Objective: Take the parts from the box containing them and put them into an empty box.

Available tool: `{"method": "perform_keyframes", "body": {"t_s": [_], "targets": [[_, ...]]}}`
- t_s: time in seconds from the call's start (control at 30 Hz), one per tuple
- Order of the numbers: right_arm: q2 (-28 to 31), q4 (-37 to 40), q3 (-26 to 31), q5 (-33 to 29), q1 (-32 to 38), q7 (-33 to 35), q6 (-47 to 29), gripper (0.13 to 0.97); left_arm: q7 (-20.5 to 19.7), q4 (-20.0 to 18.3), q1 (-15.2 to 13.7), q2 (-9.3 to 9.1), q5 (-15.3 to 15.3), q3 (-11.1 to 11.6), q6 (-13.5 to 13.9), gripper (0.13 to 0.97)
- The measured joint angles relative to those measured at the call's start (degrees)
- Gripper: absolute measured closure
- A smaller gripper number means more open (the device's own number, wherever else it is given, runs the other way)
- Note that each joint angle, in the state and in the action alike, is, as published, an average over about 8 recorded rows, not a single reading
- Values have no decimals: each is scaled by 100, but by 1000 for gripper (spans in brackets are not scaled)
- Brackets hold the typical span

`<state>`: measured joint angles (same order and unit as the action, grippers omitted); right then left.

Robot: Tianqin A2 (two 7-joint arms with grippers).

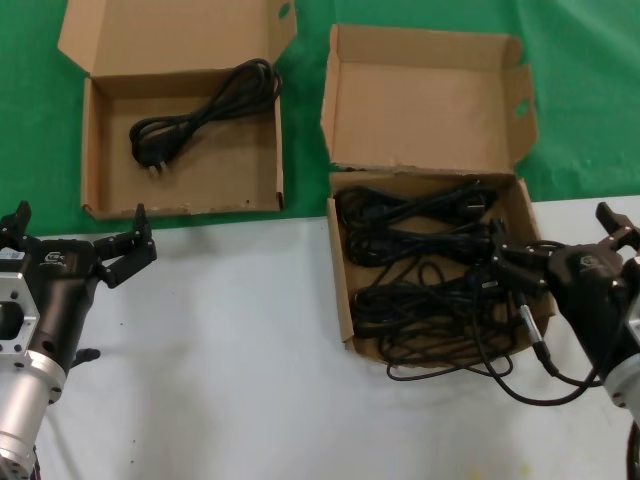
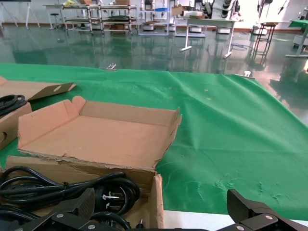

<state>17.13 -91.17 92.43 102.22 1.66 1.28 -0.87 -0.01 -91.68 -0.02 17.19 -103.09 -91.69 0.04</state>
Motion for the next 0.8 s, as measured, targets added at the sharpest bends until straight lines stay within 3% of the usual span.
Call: {"method": "perform_keyframes", "body": {"t_s": [0.8], "targets": [[0, 0, 0, 0, 0, 0, 0, 129, 0, 0, 0, 0, 0, 0, 0, 132]]}}
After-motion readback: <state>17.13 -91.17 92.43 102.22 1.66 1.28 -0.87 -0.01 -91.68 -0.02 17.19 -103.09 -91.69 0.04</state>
